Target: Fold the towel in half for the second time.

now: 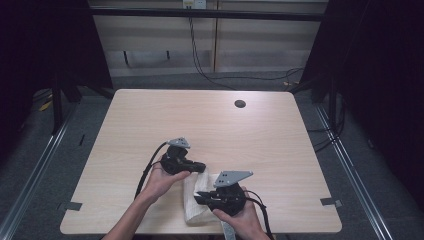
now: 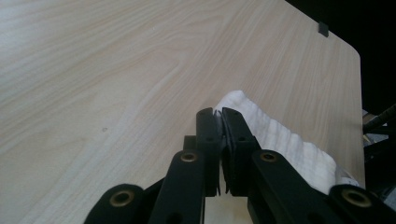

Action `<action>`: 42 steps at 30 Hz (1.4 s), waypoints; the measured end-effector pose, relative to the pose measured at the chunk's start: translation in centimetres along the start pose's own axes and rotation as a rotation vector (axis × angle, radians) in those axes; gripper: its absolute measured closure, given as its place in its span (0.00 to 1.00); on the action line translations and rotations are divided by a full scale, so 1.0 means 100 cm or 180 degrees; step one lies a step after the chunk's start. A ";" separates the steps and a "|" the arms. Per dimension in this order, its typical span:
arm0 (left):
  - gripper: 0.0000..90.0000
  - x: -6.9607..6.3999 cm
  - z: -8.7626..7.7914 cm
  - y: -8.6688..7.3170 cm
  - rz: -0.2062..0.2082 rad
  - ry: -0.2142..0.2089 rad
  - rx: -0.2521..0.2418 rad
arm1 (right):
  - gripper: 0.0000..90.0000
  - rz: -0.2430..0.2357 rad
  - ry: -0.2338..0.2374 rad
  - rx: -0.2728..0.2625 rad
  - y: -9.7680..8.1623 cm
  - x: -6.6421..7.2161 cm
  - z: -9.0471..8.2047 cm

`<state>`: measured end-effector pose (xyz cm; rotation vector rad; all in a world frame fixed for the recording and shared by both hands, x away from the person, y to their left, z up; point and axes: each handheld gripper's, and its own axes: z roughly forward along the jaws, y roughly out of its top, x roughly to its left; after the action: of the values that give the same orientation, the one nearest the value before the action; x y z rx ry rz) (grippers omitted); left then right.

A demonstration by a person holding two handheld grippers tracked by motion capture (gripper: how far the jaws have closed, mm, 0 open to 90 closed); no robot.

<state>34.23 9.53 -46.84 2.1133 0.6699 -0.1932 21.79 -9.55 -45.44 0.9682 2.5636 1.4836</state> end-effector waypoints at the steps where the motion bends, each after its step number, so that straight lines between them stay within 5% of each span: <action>1: 0.96 0.000 0.004 -0.002 -0.0004 0.0010 0.0032 | 0.92 -0.0004 0.0000 0.0031 -0.002 -0.001 0.001; 19: 0.94 -0.001 0.026 -0.007 -0.0116 -0.0052 0.0058 | 0.83 0.0076 -0.0179 0.0232 -0.025 -0.010 -0.011; 27: 0.89 -0.004 0.030 -0.006 -0.0041 -0.0086 0.0009 | 0.69 0.0159 -0.0193 0.0274 -0.035 -0.013 -0.013; 42: 0.94 -0.011 0.042 -0.003 0.0054 -0.0151 -0.0020 | 0.66 0.0203 -0.0265 0.0235 -0.040 -0.019 -0.019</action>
<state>33.63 5.90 -49.15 2.1011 0.6238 -0.2309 20.70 -13.48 -48.11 1.1056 2.5686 1.3405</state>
